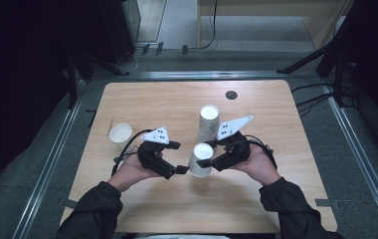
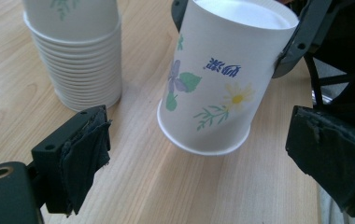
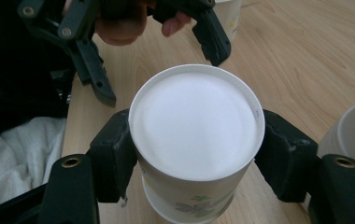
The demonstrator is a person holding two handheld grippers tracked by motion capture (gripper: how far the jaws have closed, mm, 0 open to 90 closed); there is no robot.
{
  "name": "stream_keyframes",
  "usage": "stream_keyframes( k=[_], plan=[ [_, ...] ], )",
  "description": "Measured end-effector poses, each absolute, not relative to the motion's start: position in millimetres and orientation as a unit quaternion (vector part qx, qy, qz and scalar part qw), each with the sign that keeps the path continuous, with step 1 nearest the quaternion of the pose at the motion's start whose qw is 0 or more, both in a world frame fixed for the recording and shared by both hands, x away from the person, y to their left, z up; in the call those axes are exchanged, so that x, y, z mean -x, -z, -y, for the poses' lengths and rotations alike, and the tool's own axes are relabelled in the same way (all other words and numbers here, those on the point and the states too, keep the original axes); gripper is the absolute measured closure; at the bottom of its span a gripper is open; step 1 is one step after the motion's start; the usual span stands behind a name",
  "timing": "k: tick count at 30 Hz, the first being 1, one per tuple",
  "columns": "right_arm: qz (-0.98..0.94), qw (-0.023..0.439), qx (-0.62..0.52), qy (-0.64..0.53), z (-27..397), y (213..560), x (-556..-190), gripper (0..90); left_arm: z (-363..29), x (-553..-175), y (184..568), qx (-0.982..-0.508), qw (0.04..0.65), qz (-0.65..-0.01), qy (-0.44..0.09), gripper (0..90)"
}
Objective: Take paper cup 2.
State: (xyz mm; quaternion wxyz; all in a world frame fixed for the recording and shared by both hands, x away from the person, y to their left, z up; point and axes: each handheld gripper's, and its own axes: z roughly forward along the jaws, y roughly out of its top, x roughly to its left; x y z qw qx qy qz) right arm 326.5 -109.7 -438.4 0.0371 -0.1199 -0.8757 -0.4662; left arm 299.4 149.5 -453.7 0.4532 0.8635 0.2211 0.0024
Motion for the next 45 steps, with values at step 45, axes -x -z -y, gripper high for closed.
stream_keyframes(
  k=[45],
  plan=[
    [0.866,0.054,0.103,0.486,94,417,-316,23.1,-142,-290,455,-0.863,0.481,-0.156,0.01,32.0]
  ],
)
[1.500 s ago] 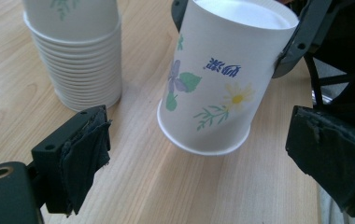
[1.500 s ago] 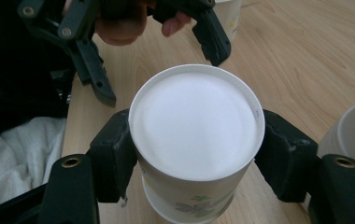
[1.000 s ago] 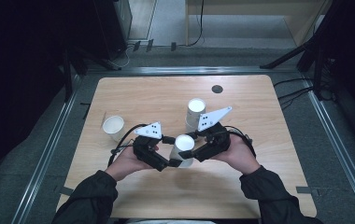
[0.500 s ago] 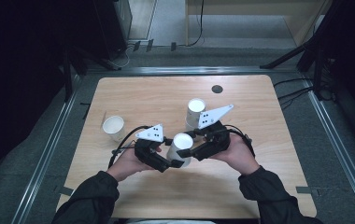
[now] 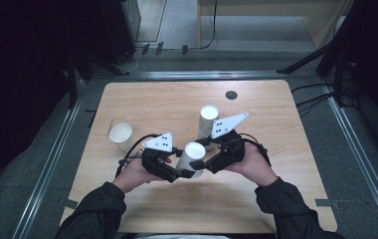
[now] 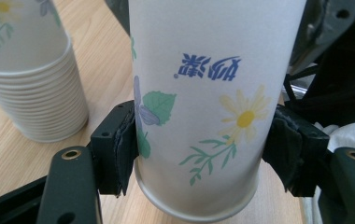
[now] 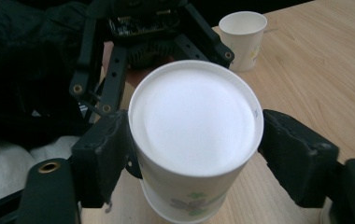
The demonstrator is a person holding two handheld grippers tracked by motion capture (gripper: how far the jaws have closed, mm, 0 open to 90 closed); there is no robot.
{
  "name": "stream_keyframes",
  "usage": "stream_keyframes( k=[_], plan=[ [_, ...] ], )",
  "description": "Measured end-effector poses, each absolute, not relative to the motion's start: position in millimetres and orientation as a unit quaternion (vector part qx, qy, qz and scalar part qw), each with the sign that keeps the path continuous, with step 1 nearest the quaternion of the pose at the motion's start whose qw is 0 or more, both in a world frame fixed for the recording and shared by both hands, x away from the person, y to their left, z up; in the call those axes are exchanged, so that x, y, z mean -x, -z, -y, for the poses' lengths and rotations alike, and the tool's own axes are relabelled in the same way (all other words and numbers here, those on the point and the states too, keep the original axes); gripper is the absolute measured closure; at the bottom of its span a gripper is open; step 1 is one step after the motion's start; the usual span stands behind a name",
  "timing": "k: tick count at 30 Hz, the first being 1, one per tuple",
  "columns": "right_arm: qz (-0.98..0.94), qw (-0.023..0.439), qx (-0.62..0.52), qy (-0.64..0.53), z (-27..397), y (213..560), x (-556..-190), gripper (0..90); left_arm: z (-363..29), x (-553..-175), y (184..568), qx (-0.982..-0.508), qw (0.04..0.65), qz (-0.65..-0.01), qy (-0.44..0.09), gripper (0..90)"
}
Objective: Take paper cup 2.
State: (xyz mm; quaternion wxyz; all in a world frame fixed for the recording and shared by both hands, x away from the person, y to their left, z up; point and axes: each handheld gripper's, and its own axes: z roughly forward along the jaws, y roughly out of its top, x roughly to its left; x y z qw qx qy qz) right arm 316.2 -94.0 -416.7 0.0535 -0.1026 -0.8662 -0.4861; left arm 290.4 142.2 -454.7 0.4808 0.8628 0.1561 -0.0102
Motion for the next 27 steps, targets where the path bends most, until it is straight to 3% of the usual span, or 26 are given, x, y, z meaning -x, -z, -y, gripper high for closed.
stream_keyframes(
  k=[16,27],
  plan=[
    [0.892,0.014,0.099,0.441,113,441,-311,24.2,-158,-294,440,-0.888,0.425,-0.176,-0.001,31.6],
    [0.892,0.024,0.097,0.441,112,452,-310,26.4,-166,-295,435,-0.912,0.373,-0.17,-0.01,31.6]
  ],
)
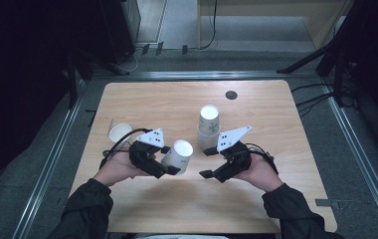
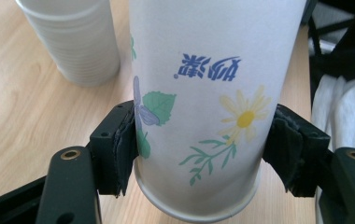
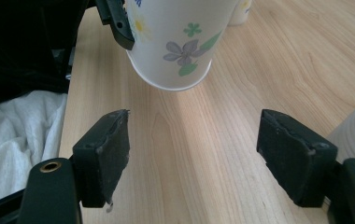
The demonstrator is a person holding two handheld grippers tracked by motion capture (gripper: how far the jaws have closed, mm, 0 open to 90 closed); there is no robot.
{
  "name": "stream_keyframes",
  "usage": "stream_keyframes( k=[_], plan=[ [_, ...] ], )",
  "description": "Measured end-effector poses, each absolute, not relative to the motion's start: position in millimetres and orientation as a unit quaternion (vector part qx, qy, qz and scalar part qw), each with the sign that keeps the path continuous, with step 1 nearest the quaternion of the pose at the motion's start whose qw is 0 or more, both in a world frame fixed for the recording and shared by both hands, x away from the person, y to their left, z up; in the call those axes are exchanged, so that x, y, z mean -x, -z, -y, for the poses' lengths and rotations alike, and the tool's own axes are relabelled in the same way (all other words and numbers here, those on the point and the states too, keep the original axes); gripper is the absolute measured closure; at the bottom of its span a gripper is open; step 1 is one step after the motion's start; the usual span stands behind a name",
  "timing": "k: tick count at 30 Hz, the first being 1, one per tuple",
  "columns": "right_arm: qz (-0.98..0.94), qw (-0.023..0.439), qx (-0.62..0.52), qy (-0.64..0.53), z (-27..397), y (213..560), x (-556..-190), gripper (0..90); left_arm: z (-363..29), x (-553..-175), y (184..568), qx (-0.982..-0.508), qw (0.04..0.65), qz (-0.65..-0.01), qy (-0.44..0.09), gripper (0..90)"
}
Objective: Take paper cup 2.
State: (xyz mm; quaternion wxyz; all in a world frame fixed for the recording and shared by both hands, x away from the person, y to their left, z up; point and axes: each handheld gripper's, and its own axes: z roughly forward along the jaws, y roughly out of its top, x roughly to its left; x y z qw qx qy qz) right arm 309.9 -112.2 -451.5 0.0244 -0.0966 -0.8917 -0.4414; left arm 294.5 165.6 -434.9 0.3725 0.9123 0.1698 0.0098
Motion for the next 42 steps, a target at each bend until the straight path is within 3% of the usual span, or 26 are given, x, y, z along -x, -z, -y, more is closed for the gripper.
stream_keyframes(
  k=[19,32,37,42],
  plan=[
    [0.895,0.038,0.081,0.438,101,460,-315,27.7,-132,-294,458,-0.954,0.279,-0.111,-0.012,31.2],
    [0.906,0.042,0.049,0.419,83,464,-309,28.1,-122,-290,464,-0.961,0.262,-0.086,-0.002,31.0],
    [0.911,0.044,0.035,0.409,78,464,-306,34.8,-121,-289,464,-0.962,0.26,-0.086,0.005,30.9],
    [0.912,0.051,0.038,0.405,79,463,-307,36.0,-121,-289,464,-0.961,0.264,-0.086,0.011,30.6]
  ],
)
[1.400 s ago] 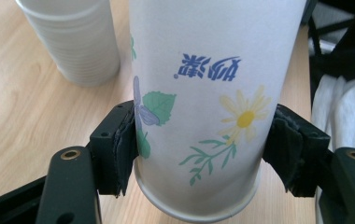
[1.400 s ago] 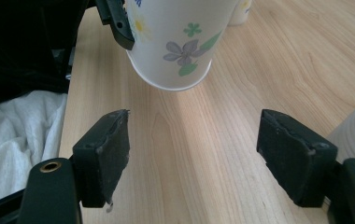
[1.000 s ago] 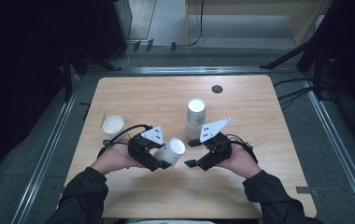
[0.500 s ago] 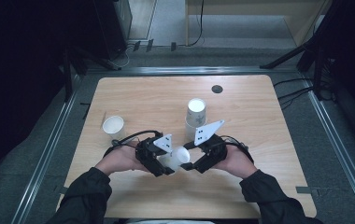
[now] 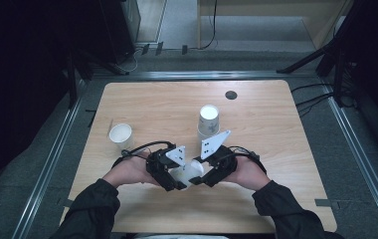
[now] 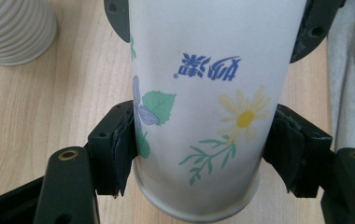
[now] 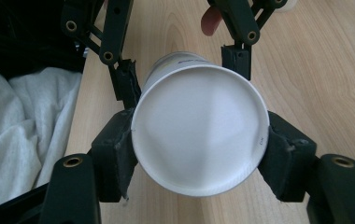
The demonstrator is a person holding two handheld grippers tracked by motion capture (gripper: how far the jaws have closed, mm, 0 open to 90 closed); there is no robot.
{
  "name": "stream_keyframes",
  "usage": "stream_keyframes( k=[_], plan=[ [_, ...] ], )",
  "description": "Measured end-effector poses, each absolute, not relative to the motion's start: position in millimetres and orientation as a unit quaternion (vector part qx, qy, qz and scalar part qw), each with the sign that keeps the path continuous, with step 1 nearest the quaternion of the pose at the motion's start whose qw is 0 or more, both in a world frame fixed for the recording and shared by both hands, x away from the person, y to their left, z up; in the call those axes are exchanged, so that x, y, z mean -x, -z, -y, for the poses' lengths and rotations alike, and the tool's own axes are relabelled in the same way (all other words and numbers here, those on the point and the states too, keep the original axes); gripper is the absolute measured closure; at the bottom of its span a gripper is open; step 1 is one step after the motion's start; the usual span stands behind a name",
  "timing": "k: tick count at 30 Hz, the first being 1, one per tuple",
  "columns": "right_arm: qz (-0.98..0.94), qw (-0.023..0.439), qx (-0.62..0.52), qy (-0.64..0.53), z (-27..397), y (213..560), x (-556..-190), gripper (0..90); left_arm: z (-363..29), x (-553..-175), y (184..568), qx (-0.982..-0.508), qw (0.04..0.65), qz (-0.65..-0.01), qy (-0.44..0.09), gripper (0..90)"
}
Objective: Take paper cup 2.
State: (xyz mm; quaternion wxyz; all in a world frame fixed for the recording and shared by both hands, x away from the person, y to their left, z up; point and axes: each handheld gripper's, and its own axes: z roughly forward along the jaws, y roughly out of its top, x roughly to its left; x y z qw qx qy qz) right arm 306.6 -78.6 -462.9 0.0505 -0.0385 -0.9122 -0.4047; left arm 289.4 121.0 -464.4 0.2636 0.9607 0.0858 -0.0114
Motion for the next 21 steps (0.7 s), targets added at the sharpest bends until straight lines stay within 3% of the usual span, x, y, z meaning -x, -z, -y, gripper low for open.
stream_keyframes(
  k=[5,9,12,21],
  plan=[
    [0.909,0.061,0.042,0.411,82,460,-308,36.0,-123,-290,461,-0.956,0.28,-0.089,0.015,27.5],
    [0.905,0.06,0.05,0.419,87,456,-309,36.0,-127,-292,458,-0.95,0.293,-0.103,0.004,15.9],
    [0.899,0.057,0.055,0.43,93,453,-312,35.9,-130,-293,455,-0.945,0.308,-0.111,-0.003,12.8],
    [0.89,0.048,0.068,0.449,107,444,-316,35.9,-140,-295,447,-0.925,0.357,-0.133,-0.004,10.1]
  ],
)
